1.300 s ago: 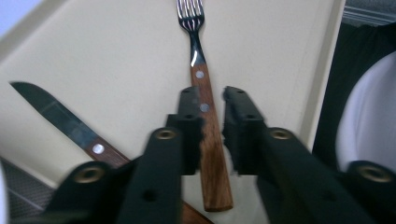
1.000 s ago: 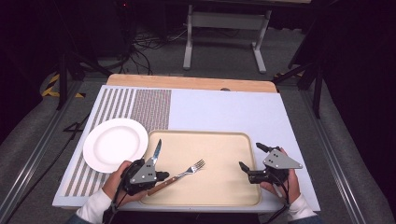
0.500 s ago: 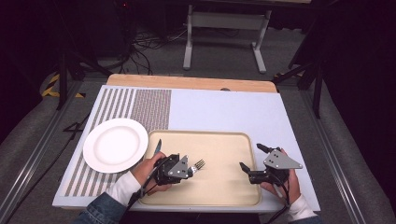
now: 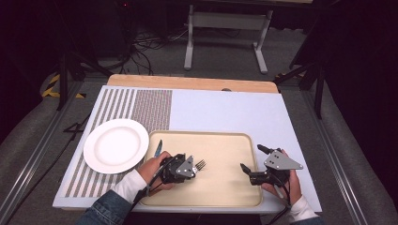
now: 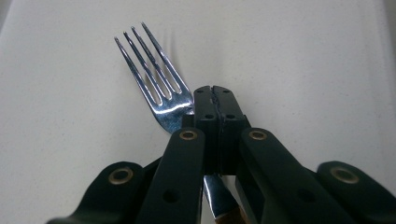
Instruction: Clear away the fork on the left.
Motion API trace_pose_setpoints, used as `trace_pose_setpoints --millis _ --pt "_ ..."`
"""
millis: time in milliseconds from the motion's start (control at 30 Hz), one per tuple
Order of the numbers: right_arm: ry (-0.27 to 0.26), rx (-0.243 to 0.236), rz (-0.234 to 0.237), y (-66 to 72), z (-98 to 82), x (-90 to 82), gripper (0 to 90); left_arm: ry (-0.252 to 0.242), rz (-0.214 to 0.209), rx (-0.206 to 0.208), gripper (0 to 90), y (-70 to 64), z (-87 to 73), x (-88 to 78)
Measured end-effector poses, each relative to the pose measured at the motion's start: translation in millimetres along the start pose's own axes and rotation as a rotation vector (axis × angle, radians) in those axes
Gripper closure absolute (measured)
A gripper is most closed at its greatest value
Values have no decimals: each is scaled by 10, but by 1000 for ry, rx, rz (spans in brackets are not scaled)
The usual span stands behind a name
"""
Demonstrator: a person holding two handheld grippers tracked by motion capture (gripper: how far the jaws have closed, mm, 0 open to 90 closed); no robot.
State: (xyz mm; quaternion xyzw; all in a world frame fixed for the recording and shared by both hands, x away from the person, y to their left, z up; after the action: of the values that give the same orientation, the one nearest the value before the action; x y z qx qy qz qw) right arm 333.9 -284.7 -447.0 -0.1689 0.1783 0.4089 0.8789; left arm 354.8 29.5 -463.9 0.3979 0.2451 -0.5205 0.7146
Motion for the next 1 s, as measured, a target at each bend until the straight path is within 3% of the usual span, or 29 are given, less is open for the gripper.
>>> trace_pose_setpoints --millis 333,800,1000 --pt "8 -9 6 13 -5 15 107 17 52 -37 895 90 -134 -52" --pt "18 -26 15 34 0 47 106 81 103 -44 888 174 -310 -181" --pt "23 -26 23 39 5 68 106 100 113 -78 878 209 -432 -263"
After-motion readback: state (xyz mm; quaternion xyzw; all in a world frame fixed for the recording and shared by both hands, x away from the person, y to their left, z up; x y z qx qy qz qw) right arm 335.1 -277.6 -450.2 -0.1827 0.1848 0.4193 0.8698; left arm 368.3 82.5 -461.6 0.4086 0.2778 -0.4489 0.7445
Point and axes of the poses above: each handheld gripper's, and its own axes: x roughly forward along the jaws, z roughly out of its top, y roughly to its left, the point moved 2 cm from there along x, roughly forward along the jaws, and after that the axes turned 11 degrees about z, right-handed, at the moved point
